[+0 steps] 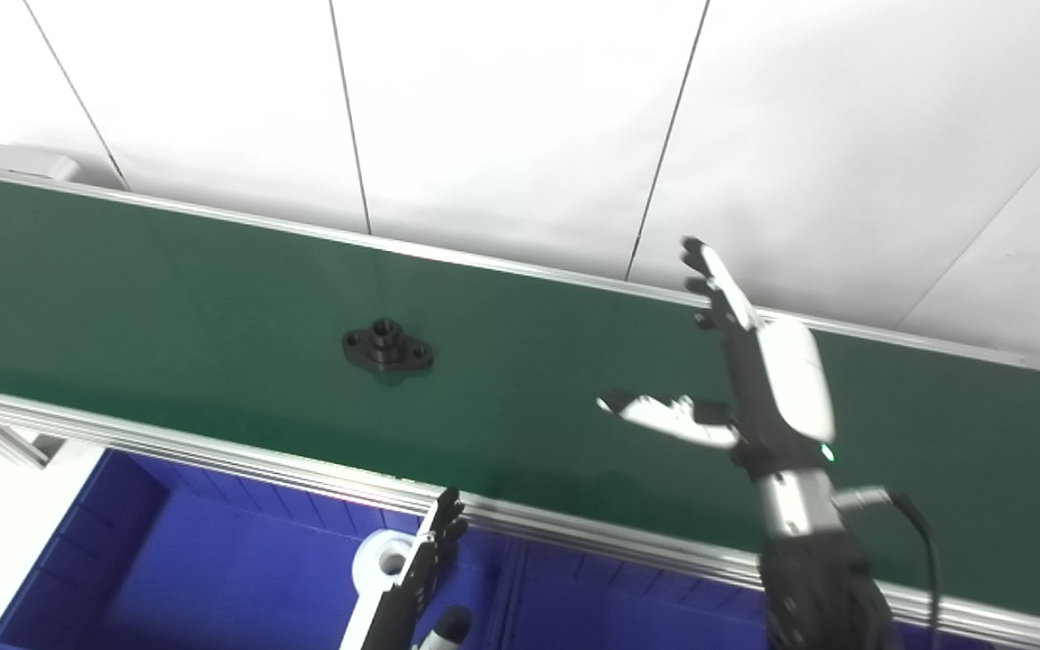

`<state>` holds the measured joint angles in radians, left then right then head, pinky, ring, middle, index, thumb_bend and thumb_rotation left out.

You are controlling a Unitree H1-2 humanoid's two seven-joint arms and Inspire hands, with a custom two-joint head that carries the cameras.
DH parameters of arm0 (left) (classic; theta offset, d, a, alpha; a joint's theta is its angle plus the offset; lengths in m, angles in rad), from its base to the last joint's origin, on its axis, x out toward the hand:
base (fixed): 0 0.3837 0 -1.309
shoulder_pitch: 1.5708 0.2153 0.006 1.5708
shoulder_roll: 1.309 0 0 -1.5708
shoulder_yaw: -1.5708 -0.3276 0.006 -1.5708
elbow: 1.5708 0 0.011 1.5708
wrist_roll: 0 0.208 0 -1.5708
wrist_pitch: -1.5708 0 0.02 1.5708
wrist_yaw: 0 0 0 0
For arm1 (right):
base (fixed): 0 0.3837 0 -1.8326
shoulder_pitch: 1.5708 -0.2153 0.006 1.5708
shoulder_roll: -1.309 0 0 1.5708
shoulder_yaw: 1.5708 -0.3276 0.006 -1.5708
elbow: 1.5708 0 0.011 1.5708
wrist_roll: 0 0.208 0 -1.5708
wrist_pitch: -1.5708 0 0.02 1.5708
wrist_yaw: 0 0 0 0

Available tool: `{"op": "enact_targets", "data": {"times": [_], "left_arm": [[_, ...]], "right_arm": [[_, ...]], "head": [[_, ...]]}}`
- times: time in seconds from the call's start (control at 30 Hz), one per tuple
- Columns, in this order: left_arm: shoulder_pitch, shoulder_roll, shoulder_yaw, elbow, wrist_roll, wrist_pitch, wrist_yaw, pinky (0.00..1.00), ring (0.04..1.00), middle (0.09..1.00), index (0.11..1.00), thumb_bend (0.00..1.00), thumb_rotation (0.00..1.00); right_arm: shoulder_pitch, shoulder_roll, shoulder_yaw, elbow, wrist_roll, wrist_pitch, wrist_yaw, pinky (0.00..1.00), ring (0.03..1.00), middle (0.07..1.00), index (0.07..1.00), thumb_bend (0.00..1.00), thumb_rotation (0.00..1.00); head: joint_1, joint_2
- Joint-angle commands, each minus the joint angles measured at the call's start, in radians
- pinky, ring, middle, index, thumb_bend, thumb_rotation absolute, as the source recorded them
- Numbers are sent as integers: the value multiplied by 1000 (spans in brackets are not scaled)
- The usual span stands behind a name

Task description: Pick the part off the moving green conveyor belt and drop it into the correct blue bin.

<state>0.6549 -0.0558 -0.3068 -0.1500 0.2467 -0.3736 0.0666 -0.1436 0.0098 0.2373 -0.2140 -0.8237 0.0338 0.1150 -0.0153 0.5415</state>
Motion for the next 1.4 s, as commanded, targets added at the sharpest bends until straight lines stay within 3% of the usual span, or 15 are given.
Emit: {"op": "enact_targets", "data": {"times": [0.0, 0.1, 0.23, 0.33, 0.53, 0.87, 1.37], "left_arm": [[9, 0, -13, -12, -21, -31, -8, 996, 968, 998, 1000, 654, 996], [12, 1, -22, -19, -37, -21, -17, 1000, 974, 1000, 1000, 623, 991], [17, -5, -27, -22, -33, -19, -13, 1000, 966, 995, 1000, 566, 988], [21, -7, -31, -29, -24, -6, -15, 1000, 971, 991, 1000, 571, 995], [24, -9, -40, -29, -17, -2, -18, 997, 965, 983, 1000, 575, 1000], [30, -18, -58, -31, -4, 6, -17, 1000, 966, 984, 1000, 605, 1000], [45, -42, -76, -47, 28, 32, -6, 979, 955, 970, 1000, 602, 1000]], "right_arm": [[-54, 10, 16, 25, -29, 18, -27, 682, 817, 887, 936, 942, 639], [-114, 19, 32, 125, -39, 22, -59, 660, 795, 871, 927, 955, 605], [-167, 16, 59, 261, -32, -42, -165, 658, 766, 829, 901, 949, 569], [-201, 19, 91, 338, -40, -45, -209, 630, 749, 829, 900, 950, 547], [-267, 25, 153, 435, -74, 12, -209, 631, 756, 844, 919, 940, 536], [-387, 36, 221, 625, -101, 36, -230, 629, 736, 833, 917, 964, 540], [-436, 52, 274, 719, -86, 39, -248, 636, 739, 826, 895, 977, 516]], "head": [[4, -1], [7, -2], [14, -2], [16, 1], [23, 3], [35, 6], [62, 15]]}}
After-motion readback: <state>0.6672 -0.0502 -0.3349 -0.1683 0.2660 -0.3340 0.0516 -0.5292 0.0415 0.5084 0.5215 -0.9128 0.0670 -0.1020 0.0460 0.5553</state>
